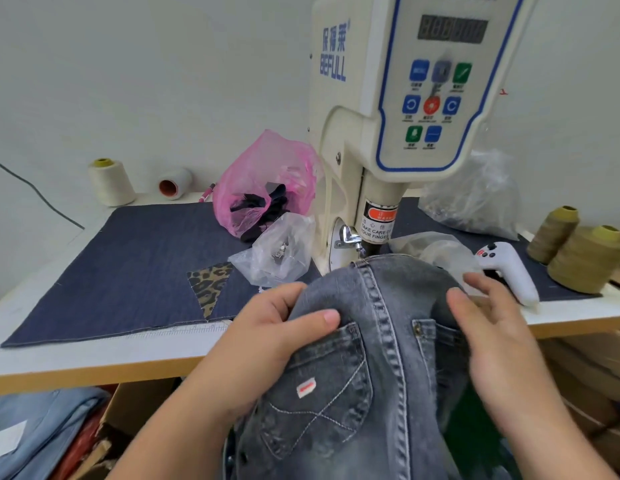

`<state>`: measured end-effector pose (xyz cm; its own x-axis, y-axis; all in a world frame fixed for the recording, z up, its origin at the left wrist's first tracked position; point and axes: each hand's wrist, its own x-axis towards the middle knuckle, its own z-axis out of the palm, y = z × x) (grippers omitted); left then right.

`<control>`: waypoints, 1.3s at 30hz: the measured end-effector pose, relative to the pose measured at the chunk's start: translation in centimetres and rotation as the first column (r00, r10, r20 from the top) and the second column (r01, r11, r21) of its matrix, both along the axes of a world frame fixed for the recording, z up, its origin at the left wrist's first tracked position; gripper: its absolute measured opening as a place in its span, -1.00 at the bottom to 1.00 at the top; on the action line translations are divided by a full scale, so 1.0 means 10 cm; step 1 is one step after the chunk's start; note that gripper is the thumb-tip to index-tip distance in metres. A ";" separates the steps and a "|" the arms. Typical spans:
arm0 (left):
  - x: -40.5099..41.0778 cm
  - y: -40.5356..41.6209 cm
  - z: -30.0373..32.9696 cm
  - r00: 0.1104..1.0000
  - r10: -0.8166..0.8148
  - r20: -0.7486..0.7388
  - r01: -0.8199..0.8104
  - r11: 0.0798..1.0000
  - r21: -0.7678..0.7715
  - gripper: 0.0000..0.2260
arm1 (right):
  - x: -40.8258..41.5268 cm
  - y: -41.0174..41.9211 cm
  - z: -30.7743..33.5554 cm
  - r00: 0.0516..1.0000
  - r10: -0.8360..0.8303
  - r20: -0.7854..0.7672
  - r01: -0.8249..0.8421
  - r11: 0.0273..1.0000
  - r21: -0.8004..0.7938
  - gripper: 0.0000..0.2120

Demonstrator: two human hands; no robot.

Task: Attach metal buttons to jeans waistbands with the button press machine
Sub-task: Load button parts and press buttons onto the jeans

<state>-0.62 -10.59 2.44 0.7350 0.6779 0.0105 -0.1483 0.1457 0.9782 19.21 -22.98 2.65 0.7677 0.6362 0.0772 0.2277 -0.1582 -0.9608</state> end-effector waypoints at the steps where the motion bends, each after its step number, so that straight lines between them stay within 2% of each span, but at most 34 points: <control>1: 0.02 0.01 0.06 1.000 0.022 0.002 -0.022 1.000 -0.008 -0.78 | -0.10 -0.04 -0.04 0.989 0.020 0.149 -0.003 0.994 -0.113 -0.38; 2: 0.04 0.02 0.12 1.000 0.031 0.002 -0.031 0.999 -0.013 -0.80 | -0.23 -0.07 -0.06 0.959 0.072 0.276 -0.025 0.985 -0.173 -0.22; 4: 0.07 0.04 0.21 1.000 0.021 -0.004 -0.021 1.000 -0.019 -0.81 | -0.46 -0.10 -0.09 0.890 0.221 0.399 -0.133 0.963 -0.236 -0.18; 7: 0.11 0.07 0.26 0.999 -0.035 -0.030 0.034 0.999 -0.031 -0.81 | -0.61 -0.08 -0.16 0.819 0.439 0.369 -0.301 0.877 -0.374 -0.04; 9: 0.11 0.07 0.26 0.997 -0.064 -0.043 0.062 0.998 -0.032 -0.86 | -0.60 -0.05 -0.16 0.829 0.437 0.349 -0.321 0.883 -0.343 0.05; 10: 0.11 0.07 0.25 0.996 -0.072 -0.051 0.070 0.997 -0.030 -0.89 | -0.60 -0.03 -0.15 0.844 0.406 0.351 -0.309 0.902 -0.301 -0.05; 12: 0.09 0.06 0.23 0.995 -0.070 -0.068 0.068 0.997 -0.034 -0.90 | -0.59 -0.02 -0.17 0.879 0.327 0.347 -0.267 0.941 -0.208 -0.42; 14: 0.08 0.07 0.19 0.996 -0.043 -0.081 0.040 0.998 -0.038 -0.77 | -0.59 -0.02 -0.21 0.906 0.269 0.328 -0.231 0.961 -0.151 -0.73; 16: 0.05 0.06 0.17 0.996 -0.028 -0.086 0.024 0.998 -0.053 -0.64 | -0.59 -0.01 -0.22 0.922 0.223 0.316 -0.206 0.975 -0.086 -0.85; 18: 0.02 0.04 0.15 0.995 -0.045 -0.084 0.039 0.997 -0.070 -0.59 | -0.59 -0.01 -0.21 0.949 0.194 0.250 -0.200 0.980 0.002 -0.85; 21: -0.03 0.03 0.11 0.995 -0.059 -0.081 0.051 0.994 -0.095 -0.55 | -0.60 -0.01 -0.16 0.969 0.241 0.050 -0.246 0.960 0.132 -0.84; 24: -0.07 0.03 0.07 0.996 -0.019 -0.082 0.013 0.997 -0.078 -0.58 | -0.60 0.00 -0.14 0.915 0.358 -0.186 -0.290 0.905 0.311 -0.77; 26: -0.09 0.02 0.05 0.997 -0.002 -0.081 -0.003 0.999 -0.053 -0.62 | -0.60 0.00 -0.13 0.881 0.390 -0.268 -0.270 0.879 0.393 -0.73; 30: -0.13 0.02 0.05 0.997 0.000 -0.072 -0.004 0.999 -0.043 -0.62 | -0.59 0.05 -0.06 0.854 0.404 -0.328 -0.226 0.856 0.464 -0.75; 33: -0.15 0.00 0.07 0.998 0.010 -0.069 -0.012 1.000 -0.026 -0.81 | -0.61 0.06 -0.01 0.811 0.459 -0.364 -0.245 0.830 0.501 -0.75; 36: -0.15 -0.05 0.11 0.986 0.148 -0.078 -0.135 0.980 0.143 -0.89 | -0.63 0.06 0.03 0.815 0.463 -0.348 -0.272 0.836 0.477 -0.75; 39: -0.20 -0.13 0.19 0.957 0.287 0.039 -0.283 0.899 0.333 -0.85 | -0.65 0.08 0.09 0.844 0.443 -0.303 -0.294 0.854 0.429 -0.75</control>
<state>-2.66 -11.89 4.35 0.5123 0.8172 0.2640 -0.1237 -0.2339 0.9643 12.70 -22.14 3.54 0.4955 0.8622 0.1056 -0.1923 0.2274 -0.9546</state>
